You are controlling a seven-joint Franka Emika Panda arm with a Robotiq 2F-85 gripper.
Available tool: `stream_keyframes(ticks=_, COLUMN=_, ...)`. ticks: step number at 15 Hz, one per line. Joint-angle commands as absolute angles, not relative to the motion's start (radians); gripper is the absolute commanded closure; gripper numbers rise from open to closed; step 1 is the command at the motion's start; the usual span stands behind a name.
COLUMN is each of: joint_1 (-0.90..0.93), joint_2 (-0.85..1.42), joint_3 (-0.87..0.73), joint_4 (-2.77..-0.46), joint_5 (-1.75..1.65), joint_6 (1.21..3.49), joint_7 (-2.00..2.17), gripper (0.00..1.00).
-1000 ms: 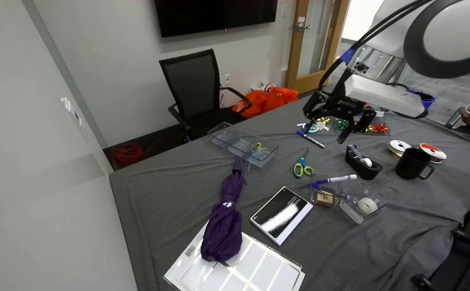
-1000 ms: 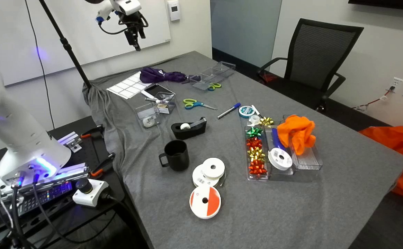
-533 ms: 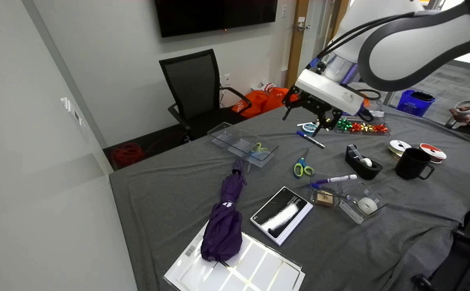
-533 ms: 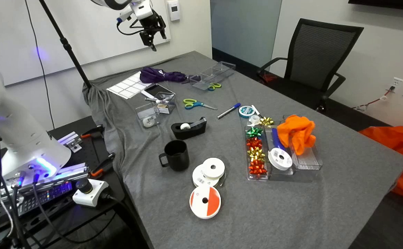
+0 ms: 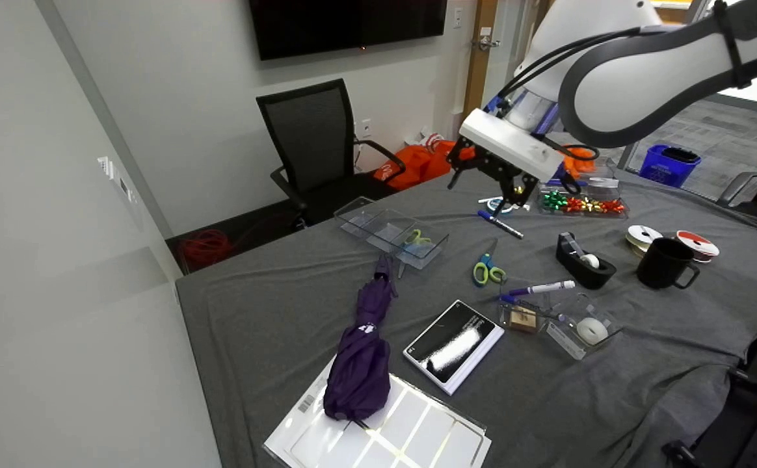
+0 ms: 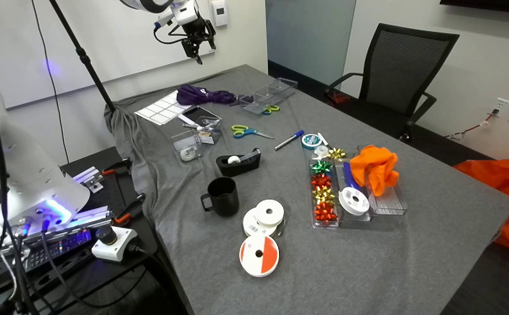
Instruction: Turn the clear object to the right
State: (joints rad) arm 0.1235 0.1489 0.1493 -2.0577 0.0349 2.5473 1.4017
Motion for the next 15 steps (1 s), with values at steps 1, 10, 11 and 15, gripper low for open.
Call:
stream_keyframes(ticks=1, joint_1=0.143, joint_2=0.148, joint_3=0.128, joint_4=-2.057, joint_5=0.043, joint_6=2.545, joint_7=1.394, gripper=0.0)
stream_keyframes(ticks=10, joint_1=0.304, joint_2=0.503, joint_3=0.005, joint_4=-1.624, joint_5=-0.39, joint_6=2.142, joint_7=1.946, gripper=0.0)
stream_keyframes(ticks=11, joint_1=0.315, joint_2=0.548, joint_3=0.002, joint_4=-1.568, joint_5=-0.379, joint_6=2.087, joint_7=1.967, gripper=0.0)
stream_keyframes(ticks=15, joint_1=0.33, joint_2=0.72, joint_3=0.005, joint_4=-1.344, joint_5=-0.324, joint_6=1.912, joint_7=1.967, gripper=0.0)
